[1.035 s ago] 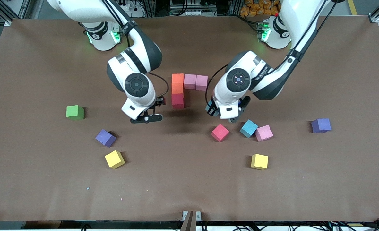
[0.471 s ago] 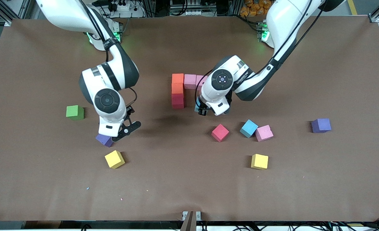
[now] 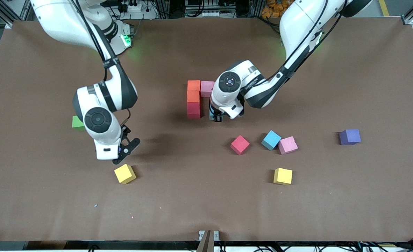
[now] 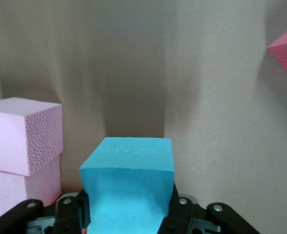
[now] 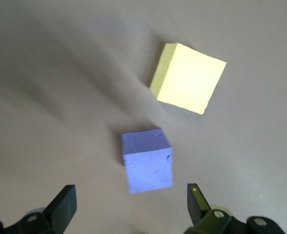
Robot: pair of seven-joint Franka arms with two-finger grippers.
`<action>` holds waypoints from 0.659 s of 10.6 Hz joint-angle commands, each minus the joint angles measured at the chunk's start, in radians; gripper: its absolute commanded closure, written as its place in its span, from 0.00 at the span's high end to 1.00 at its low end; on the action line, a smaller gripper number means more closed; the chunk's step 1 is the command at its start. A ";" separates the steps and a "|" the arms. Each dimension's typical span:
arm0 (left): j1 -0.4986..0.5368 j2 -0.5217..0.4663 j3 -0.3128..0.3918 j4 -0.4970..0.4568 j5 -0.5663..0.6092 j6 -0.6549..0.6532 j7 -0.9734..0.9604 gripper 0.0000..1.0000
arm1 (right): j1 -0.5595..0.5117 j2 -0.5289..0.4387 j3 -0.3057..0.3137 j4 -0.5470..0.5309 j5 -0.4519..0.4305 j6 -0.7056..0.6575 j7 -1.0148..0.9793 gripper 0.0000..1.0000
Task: Arrange 11 blocks into digit 3
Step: 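Grasp the lavender cube with the right gripper while the left gripper lowers cyan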
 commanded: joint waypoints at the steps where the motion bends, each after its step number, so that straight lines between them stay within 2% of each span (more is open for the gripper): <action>1: -0.010 0.023 0.006 0.005 0.041 0.027 -0.077 0.00 | -0.015 0.012 -0.002 -0.057 -0.013 0.099 -0.028 1.00; 5: -0.039 0.049 0.011 0.010 0.052 0.060 -0.097 0.00 | -0.033 0.030 -0.010 -0.121 -0.004 0.185 -0.030 1.00; 7: -0.091 0.054 0.055 0.011 0.064 0.072 -0.114 0.00 | -0.044 0.035 -0.015 -0.152 0.001 0.233 -0.056 1.00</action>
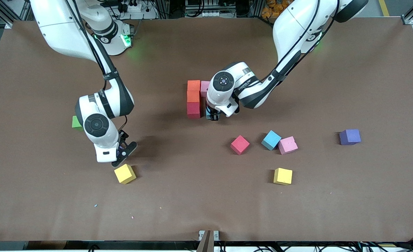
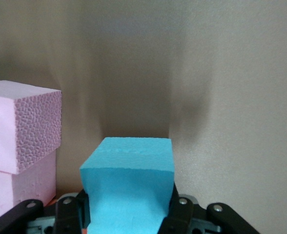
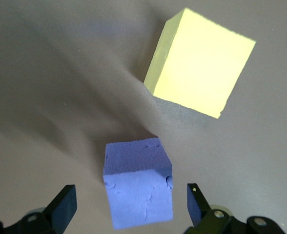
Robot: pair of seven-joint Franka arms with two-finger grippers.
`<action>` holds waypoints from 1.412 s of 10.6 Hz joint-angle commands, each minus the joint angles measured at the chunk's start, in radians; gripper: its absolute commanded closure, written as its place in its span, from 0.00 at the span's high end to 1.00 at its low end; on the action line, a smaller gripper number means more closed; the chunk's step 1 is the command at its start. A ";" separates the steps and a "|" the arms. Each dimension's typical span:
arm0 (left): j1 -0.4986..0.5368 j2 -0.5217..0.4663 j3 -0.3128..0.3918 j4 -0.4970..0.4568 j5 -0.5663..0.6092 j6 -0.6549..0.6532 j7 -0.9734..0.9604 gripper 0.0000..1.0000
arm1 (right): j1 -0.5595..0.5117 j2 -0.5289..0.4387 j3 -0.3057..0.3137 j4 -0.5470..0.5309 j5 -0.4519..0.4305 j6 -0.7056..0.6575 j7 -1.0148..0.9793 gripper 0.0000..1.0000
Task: Arrange 11 blocks into digit 3
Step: 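Grasp the lavender cube with the right gripper while the left gripper lowers cyan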
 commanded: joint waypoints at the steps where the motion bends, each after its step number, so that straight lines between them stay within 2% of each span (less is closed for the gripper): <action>1: -0.071 0.007 0.063 0.011 0.036 0.028 -0.047 0.00 | -0.027 0.000 0.002 -0.032 0.057 0.030 -0.092 1.00; 2: -0.074 0.007 0.070 0.012 0.036 0.036 -0.049 0.00 | -0.027 0.004 -0.009 -0.043 0.152 0.022 -0.166 1.00; 3: -0.080 0.009 0.070 0.012 0.036 0.039 -0.049 0.00 | -0.025 0.005 -0.015 -0.051 0.200 0.021 -0.217 1.00; 7: -0.094 0.013 0.070 0.012 0.038 0.054 -0.058 0.00 | -0.022 0.017 -0.020 -0.046 0.199 0.033 -0.225 0.98; 8: -0.096 0.018 0.070 0.014 0.038 0.054 -0.056 0.00 | -0.021 0.017 -0.020 -0.045 0.199 0.033 -0.223 0.75; 9: -0.096 0.020 0.072 0.021 0.038 0.054 -0.055 0.00 | -0.019 0.019 -0.020 -0.045 0.199 0.033 -0.217 0.46; 11: -0.097 0.023 0.072 0.028 0.038 0.054 -0.055 0.00 | -0.019 0.017 -0.020 -0.043 0.200 0.022 -0.209 0.06; 12: -0.102 0.026 0.072 0.035 0.038 0.054 -0.055 0.00 | -0.019 0.016 -0.020 -0.043 0.205 0.019 -0.206 0.00; 15: -0.102 0.033 0.070 0.043 0.047 0.054 -0.055 0.00 | -0.006 -0.010 -0.018 -0.035 0.206 -0.031 -0.125 0.00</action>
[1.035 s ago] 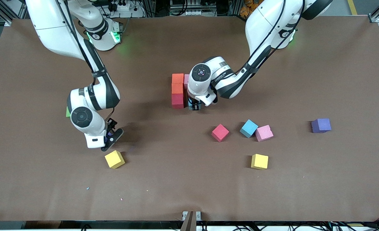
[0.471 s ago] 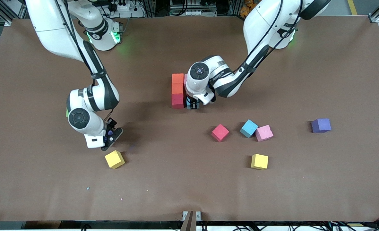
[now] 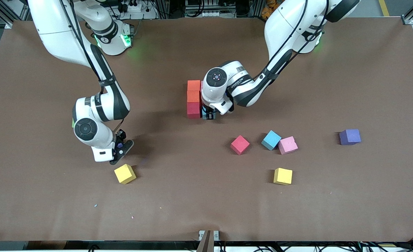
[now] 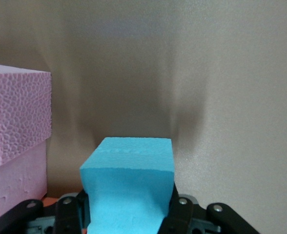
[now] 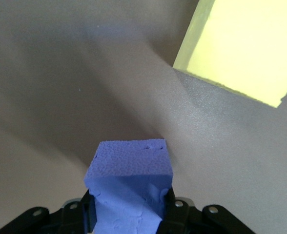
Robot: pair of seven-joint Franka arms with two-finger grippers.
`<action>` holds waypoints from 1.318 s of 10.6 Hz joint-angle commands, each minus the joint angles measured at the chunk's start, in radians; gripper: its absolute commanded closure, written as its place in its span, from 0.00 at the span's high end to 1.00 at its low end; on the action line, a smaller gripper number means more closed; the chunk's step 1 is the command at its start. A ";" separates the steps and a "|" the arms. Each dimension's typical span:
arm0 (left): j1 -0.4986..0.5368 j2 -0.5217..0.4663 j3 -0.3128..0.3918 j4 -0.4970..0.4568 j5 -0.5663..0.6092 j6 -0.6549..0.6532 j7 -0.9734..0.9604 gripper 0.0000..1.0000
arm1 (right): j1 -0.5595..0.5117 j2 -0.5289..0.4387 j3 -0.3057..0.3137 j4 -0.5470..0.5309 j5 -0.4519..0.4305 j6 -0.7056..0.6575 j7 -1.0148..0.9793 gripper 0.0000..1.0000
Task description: Arrange 11 blocks into digit 3
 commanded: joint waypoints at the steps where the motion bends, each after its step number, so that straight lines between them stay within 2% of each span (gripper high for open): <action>1: -0.016 0.018 0.008 0.030 0.036 0.005 -0.027 0.00 | 0.014 -0.038 0.004 0.010 0.017 -0.074 0.086 0.00; 4: -0.021 0.028 0.008 0.041 0.048 0.005 -0.027 0.00 | 0.024 -0.060 0.009 0.016 0.084 -0.119 0.142 0.00; 7: -0.021 0.032 0.008 0.045 0.056 0.005 -0.027 0.00 | 0.027 -0.071 0.024 0.026 0.091 -0.154 0.202 0.00; 14: -0.029 0.034 0.008 0.045 0.056 0.005 -0.030 0.00 | 0.028 -0.071 0.024 0.029 0.091 -0.157 0.196 0.00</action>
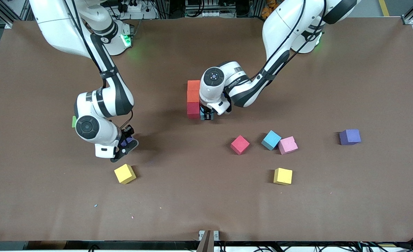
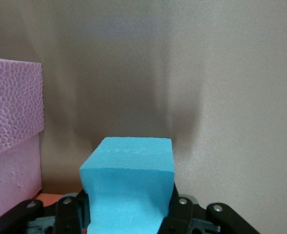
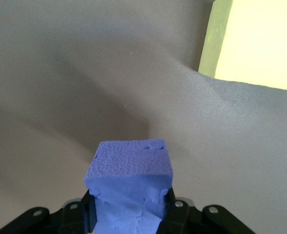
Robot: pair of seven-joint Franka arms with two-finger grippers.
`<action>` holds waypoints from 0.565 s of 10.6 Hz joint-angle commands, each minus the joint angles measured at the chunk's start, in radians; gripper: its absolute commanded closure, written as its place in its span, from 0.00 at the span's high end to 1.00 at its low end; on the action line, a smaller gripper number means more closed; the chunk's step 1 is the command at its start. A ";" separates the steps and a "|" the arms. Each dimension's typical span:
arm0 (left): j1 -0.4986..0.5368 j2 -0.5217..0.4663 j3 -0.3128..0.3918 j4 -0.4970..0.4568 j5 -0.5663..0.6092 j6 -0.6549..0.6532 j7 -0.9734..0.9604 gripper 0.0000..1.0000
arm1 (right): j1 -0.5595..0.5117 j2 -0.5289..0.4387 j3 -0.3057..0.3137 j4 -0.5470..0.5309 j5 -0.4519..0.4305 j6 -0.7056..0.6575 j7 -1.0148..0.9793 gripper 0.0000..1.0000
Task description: Arrange 11 blocks into digit 3
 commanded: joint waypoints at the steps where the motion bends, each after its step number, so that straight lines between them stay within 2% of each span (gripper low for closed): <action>1: -0.015 0.015 0.008 0.018 0.027 0.005 -0.030 0.00 | 0.002 -0.019 0.002 -0.001 0.015 -0.017 0.004 0.00; 3: -0.015 0.016 0.008 0.018 0.025 0.005 -0.030 0.00 | 0.003 -0.019 0.002 0.001 0.015 -0.025 0.001 0.00; 6: -0.015 0.021 0.008 0.021 0.024 0.005 -0.030 0.10 | 0.003 -0.019 0.002 0.017 0.015 -0.063 0.002 0.00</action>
